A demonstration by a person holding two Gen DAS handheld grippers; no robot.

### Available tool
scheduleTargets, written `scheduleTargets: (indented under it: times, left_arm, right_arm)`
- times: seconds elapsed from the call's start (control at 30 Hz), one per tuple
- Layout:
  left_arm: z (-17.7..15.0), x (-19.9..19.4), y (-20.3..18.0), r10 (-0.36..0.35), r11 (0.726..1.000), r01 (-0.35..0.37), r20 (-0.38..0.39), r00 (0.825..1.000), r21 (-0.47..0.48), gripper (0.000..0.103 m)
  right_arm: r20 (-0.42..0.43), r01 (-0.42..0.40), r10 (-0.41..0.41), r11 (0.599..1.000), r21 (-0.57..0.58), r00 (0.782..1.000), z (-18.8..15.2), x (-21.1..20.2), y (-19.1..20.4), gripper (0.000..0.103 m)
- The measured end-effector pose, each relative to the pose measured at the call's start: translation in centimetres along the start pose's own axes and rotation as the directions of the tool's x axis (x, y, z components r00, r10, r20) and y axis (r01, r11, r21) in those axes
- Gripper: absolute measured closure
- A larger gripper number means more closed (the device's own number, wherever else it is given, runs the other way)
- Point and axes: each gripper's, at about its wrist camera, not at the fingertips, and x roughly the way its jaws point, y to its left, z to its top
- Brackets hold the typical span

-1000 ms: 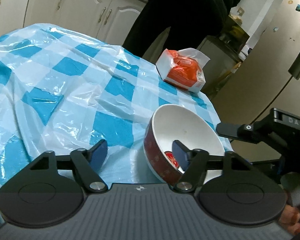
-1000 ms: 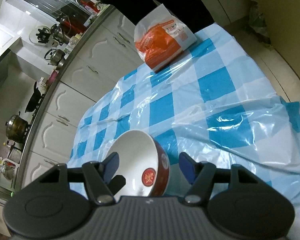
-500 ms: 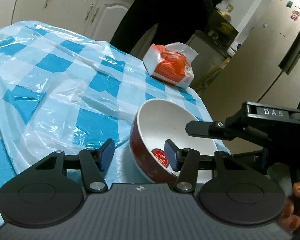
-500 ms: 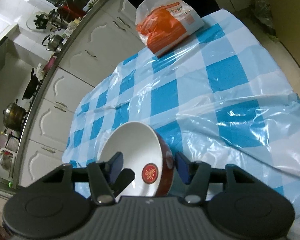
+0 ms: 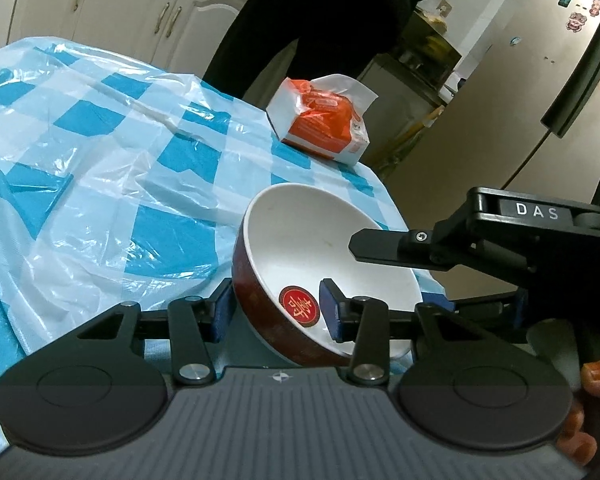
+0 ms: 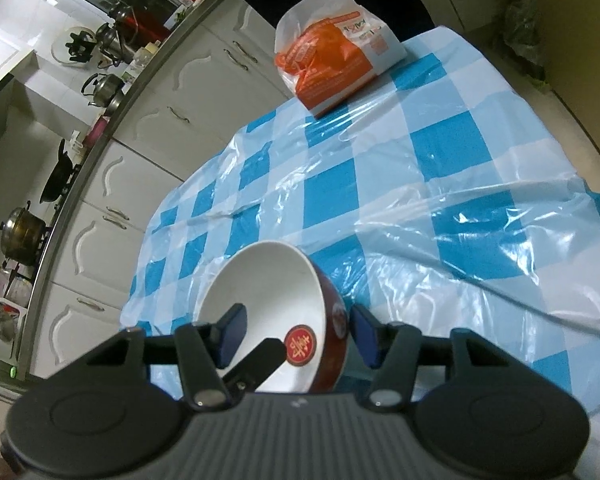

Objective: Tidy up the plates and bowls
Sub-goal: 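Lift the red-outside bowl with both grippers and carry it toward the bowl stack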

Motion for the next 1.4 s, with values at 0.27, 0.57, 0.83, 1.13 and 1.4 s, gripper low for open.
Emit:
scheduleTargets:
  times: [0.27,0.57,0.83,1.13,1.4]
  left_arm:
    - [-0.1,-1.3,-0.2,-0.013,1.000,0.013,0.025,1.000,0.017,0.054]
    - [-0.5,-3.1,-1.1,-0.033,0.998,0.031,0.046,0.998,0.050,0.054]
    - [-0.7,-5.5,-2.4,-0.061,0.993,0.053,0.079,0.995,0.102,0.055]
    - [-1.3,-8.4,-4.3,-0.096,0.983,0.077,0.113,0.989,0.168,0.055]
    - [-2.2,-9.9,-5.7,-0.118,0.973,0.091,0.119,0.986,0.210,0.054]
  right_arm:
    - [0.041,-0.041,0.040,0.999,0.019,0.998,-1.2,-1.3,0.2,0.046]
    - [0.099,-0.078,0.076,0.997,0.016,0.992,-2.9,-3.7,0.8,0.046]
    - [0.147,-0.099,0.096,0.995,0.012,0.984,-4.7,-5.8,1.3,0.045]
    - [0.199,-0.128,0.125,0.992,0.003,0.972,-6.8,-9.0,1.8,0.045]
    - [0.237,-0.147,0.142,0.989,0.002,0.961,-8.5,-11.4,1.6,0.045]
